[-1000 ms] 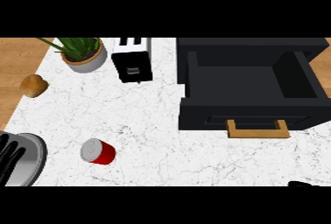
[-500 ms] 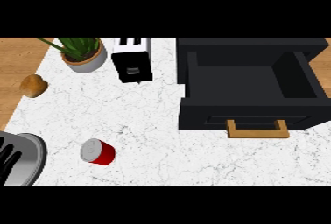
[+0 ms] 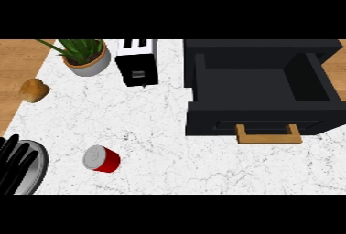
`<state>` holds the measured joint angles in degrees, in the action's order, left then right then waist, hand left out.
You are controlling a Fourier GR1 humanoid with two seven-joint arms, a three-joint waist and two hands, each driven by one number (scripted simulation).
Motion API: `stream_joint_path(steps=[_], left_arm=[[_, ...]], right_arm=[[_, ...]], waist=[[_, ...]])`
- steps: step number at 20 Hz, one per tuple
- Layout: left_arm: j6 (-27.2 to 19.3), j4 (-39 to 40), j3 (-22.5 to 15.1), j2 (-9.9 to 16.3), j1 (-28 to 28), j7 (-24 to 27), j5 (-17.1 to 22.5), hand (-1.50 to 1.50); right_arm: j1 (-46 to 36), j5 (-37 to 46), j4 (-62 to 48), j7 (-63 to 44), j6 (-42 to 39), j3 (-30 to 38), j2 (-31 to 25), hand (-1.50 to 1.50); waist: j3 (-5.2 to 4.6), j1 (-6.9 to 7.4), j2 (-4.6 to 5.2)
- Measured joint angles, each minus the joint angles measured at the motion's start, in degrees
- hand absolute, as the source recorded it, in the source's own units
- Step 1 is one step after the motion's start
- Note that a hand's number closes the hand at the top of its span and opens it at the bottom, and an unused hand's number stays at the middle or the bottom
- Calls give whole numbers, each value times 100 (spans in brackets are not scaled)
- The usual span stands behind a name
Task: Pick up the can, place it into the drawer and close the drawer
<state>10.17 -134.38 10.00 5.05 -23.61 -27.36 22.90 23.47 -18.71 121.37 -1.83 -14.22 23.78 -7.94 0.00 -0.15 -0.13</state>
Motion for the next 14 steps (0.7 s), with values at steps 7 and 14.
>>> stream_joint_path(steps=[7, 14], left_arm=[[-150, 307, -75, -189, 493, -142, 77, -150], [-182, 1153, -362, -374, 800, 365, -544, -150]], right_arm=[[58, -317, 74, -159, -315, 372, -14, -150], [121, -437, 117, -231, -610, 660, 80, -150]], waist=[[-1, -7, 6], [0, -11, 9]])
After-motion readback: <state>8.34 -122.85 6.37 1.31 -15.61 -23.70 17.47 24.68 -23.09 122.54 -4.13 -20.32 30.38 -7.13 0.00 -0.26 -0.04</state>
